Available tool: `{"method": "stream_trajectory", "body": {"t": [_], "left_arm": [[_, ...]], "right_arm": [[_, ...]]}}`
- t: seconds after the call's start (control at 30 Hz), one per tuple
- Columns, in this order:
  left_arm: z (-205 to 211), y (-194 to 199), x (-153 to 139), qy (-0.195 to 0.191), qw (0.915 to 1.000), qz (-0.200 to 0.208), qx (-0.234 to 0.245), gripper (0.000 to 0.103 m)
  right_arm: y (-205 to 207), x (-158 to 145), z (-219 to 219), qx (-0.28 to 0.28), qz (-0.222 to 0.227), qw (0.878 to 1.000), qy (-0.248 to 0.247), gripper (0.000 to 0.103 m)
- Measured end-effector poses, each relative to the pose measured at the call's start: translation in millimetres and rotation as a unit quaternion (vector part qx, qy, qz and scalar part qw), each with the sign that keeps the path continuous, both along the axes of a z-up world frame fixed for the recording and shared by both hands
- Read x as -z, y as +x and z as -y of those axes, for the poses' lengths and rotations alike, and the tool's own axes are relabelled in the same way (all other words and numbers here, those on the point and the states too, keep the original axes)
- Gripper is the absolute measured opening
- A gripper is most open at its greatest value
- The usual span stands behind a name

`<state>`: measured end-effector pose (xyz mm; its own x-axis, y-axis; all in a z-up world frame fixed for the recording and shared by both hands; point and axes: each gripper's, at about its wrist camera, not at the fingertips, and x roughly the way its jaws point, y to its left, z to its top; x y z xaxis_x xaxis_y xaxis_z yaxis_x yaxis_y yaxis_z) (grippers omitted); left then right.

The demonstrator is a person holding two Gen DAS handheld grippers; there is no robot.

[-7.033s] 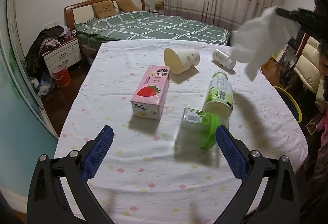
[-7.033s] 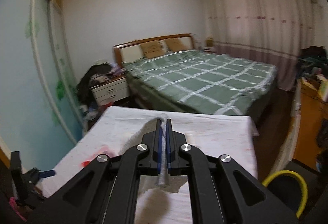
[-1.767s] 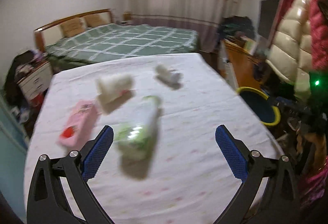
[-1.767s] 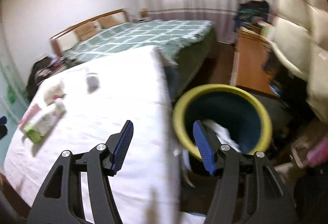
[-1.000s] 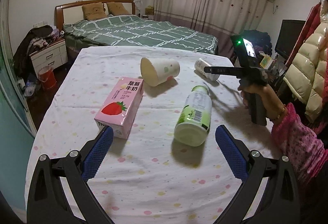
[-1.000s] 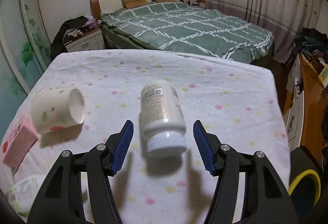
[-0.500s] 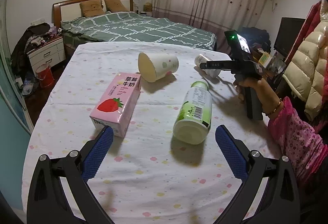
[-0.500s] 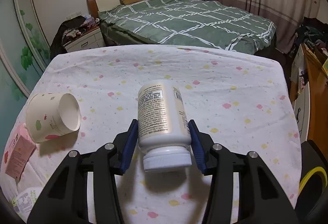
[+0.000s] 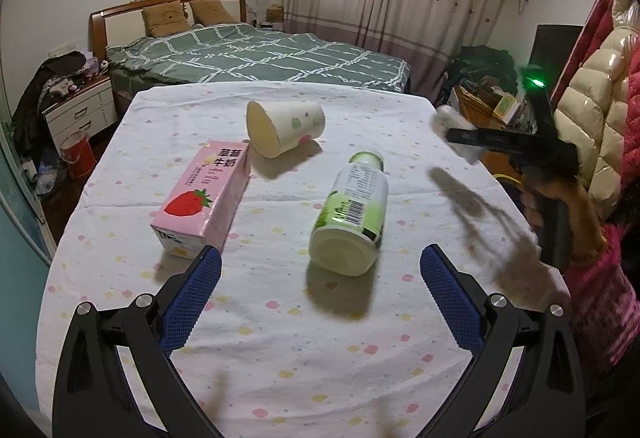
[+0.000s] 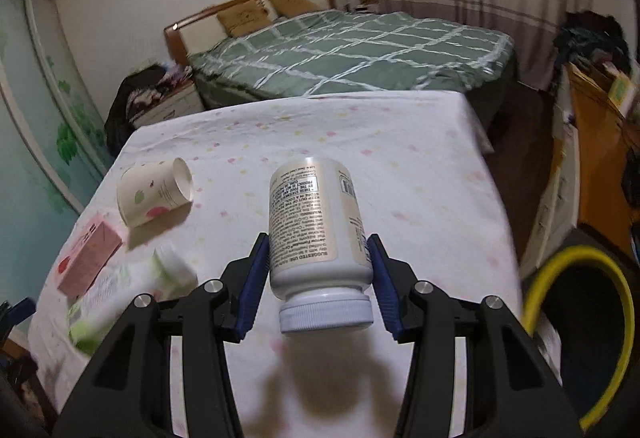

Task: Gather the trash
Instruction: 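Lift the pill bottle off the table with the right tool, then carry the pill bottle to the yellow bin and release it with the right tool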

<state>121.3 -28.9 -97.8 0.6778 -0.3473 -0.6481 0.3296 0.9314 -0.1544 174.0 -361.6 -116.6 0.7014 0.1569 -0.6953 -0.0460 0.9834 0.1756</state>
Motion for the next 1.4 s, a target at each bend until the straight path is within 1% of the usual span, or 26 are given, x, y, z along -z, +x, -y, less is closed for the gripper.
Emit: {"method": "stream_trajectory", "body": {"t": [0.07,0.17,0.27,0.4,0.53,0.77,0.8,0.83,0.87,1.13,1.3,1.4], "left_arm": [[4,-1,1,0.002,1.0,-0.001,0.004,0.098],[10,-4,1,0.004,0.9999,-0.001,0.012,0.098],[17,-4,1,0.006,0.9998,-0.002,0.018,0.098],[25,-4,3,0.011,0.9997,-0.006,0.023,0.098],[32,-1,4,0.016,0.9995,-0.009,0.028,0.098],[42,5,9,0.024,0.999,-0.019,0.033,0.098],[42,6,9,0.026,0.9989,-0.02,0.033,0.098],[43,8,10,0.028,0.9989,-0.021,0.032,0.098],[44,9,11,0.029,0.9988,-0.021,0.032,0.098],[46,25,15,0.033,0.9984,-0.03,0.035,0.098],[49,42,18,0.037,0.998,-0.031,0.041,0.098],[52,53,24,0.039,0.9977,-0.038,0.04,0.097]], "right_arm": [[-24,-2,18,0.023,0.009,1.0,0.0,0.047],[-54,-3,49,0.074,0.02,0.997,-0.013,0.047],[-77,3,87,0.134,0.017,0.991,-0.023,0.047],[-94,21,133,0.202,-0.004,0.978,-0.042,0.047],[-96,42,167,0.237,-0.032,0.97,-0.048,0.047],[-92,75,193,0.254,-0.07,0.964,-0.039,0.048],[-96,77,195,0.257,-0.071,0.963,-0.036,0.05],[-97,79,197,0.259,-0.069,0.963,-0.036,0.056],[-99,79,196,0.26,-0.067,0.962,-0.039,0.058],[-114,66,183,0.25,-0.044,0.967,-0.035,0.059],[-126,55,169,0.239,-0.031,0.97,-0.025,0.059],[-131,52,166,0.235,-0.027,0.971,-0.02,0.059]]}}
